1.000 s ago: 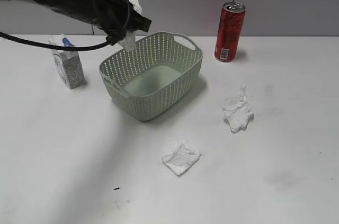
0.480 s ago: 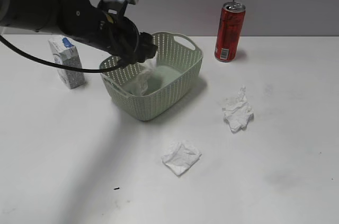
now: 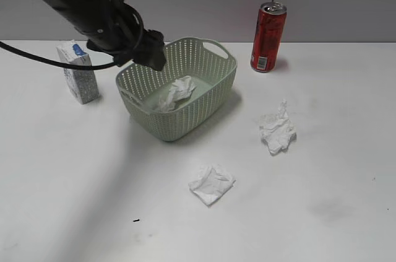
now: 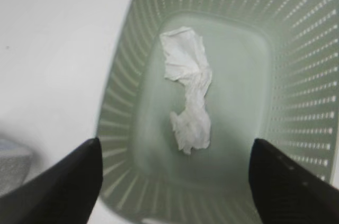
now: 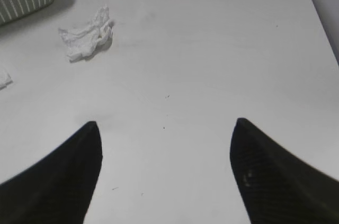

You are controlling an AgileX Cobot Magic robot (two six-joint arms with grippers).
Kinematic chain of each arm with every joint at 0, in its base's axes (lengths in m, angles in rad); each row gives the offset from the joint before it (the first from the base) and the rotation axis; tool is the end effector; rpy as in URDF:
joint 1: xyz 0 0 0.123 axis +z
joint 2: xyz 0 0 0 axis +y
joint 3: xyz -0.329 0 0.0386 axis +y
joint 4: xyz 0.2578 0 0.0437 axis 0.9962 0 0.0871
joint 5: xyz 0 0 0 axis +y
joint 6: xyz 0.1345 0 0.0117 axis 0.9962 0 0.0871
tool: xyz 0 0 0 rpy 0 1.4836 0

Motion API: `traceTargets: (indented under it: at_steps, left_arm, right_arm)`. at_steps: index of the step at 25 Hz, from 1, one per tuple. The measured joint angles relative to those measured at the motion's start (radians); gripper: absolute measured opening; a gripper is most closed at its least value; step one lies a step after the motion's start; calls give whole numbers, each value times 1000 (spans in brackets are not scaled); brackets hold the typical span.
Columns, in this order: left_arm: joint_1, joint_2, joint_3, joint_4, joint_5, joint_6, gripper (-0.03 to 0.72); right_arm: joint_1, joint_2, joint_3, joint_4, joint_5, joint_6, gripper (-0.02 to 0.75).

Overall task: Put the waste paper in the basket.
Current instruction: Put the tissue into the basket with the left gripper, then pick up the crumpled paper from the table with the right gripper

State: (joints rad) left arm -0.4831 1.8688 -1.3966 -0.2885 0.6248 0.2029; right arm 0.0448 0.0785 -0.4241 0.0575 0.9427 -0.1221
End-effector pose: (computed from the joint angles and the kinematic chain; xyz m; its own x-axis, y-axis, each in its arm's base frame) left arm 0.3933 -0.2317 0.2365 -0.7579 0.3604 -0.5438 0.5140 0.8433 -0.1573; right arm 0.0202 0.0072 0.2499 -0.4775 -0.1096 -0.8718 -0.1279 0.9903 -0.0544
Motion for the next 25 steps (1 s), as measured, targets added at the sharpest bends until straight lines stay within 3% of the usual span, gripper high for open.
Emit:
traceTargets:
  at_steps: [8, 13, 22, 25]
  left_arm:
    - [146, -106, -5, 105, 304, 0, 582]
    - [195, -177, 15, 160, 419, 0, 580]
    - [335, -423, 273, 166, 379, 5, 580]
    - [353, -531, 345, 166, 377, 6, 580]
  right_arm:
    - [0, 337, -32, 30, -78, 0, 571]
    - [0, 592, -90, 100, -104, 0, 571]
    - [0, 1057, -296, 113, -155, -46, 571]
    - [0, 1193, -374, 120, -161, -67, 571]
